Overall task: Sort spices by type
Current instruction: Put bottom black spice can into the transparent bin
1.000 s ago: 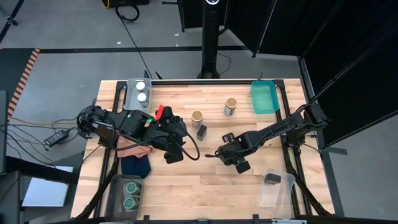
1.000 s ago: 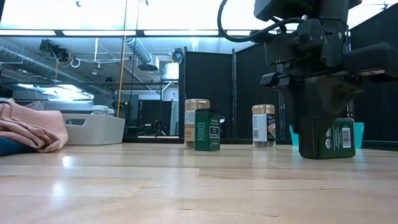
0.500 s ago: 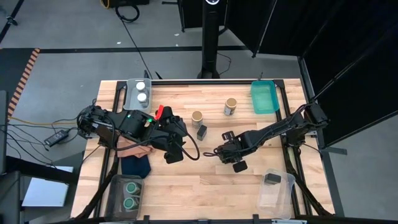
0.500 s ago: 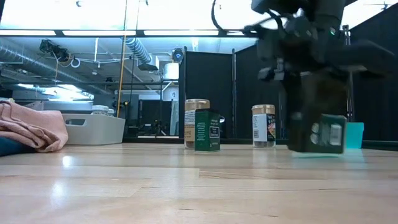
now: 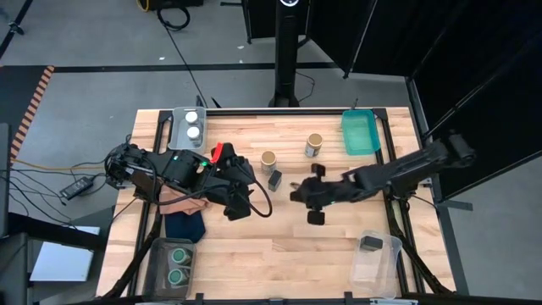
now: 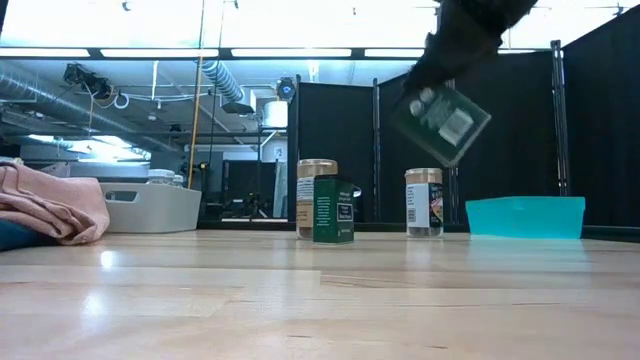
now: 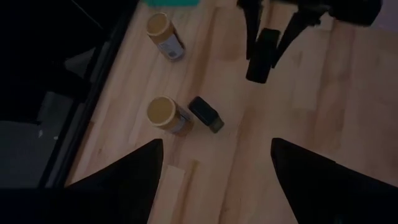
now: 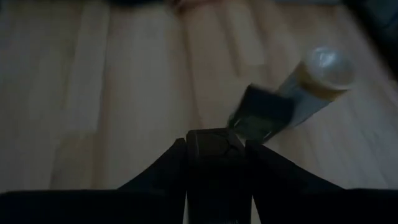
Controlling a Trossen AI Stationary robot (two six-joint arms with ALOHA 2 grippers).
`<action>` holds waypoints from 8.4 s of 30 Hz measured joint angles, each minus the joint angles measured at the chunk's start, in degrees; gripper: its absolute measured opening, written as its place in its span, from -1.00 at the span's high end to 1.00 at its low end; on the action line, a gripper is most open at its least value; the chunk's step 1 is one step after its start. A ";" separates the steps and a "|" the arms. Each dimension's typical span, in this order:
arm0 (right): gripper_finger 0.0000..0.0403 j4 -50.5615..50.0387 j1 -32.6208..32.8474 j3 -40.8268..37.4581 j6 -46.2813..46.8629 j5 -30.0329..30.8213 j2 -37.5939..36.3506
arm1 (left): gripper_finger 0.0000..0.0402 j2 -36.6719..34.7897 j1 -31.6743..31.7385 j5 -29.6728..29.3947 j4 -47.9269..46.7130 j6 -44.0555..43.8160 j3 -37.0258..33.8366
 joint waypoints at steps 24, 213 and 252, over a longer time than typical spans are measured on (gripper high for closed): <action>0.27 50.57 -0.50 -33.61 8.85 11.92 -6.71 | -0.51 0.02 0.07 -7.32 4.61 4.61 -0.02; 0.35 -36.11 37.06 17.41 64.40 -13.04 -5.24 | -0.51 -31.17 -12.68 -13.44 34.16 -22.23 -54.34; 0.31 -52.91 47.52 17.21 86.54 -12.00 16.57 | -0.51 -31.17 -12.59 -17.49 33.70 -22.21 -54.34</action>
